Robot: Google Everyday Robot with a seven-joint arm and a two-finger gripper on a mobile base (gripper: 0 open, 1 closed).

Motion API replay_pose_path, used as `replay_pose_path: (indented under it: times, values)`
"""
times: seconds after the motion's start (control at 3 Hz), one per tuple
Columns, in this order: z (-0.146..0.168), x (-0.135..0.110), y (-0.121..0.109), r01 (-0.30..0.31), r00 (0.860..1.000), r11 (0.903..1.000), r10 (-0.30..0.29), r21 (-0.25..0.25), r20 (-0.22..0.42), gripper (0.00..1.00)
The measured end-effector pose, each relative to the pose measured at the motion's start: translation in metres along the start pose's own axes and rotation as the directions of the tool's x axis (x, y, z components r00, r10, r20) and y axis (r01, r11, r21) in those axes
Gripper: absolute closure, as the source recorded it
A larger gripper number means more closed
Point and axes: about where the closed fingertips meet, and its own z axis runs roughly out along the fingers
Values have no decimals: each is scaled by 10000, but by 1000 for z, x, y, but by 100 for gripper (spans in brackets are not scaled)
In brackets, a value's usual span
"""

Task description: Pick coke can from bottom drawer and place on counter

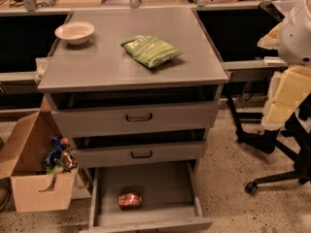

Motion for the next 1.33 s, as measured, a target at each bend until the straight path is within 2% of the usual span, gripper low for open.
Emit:
replay_pose_path:
  times: [0.33, 0.67, 1.0, 1.33]
  values:
    - [0, 0, 0, 0, 10000, 10000, 0, 0, 0, 0]
    - [18, 1, 8, 71, 9999, 9996, -73, -264, -88, 0]
    - [64, 3, 30, 263, 9995, 9971, -249, -714, 205, 0]
    - [125, 0, 49, 362, 9971, 9943, -293, -1000, 696, 0]
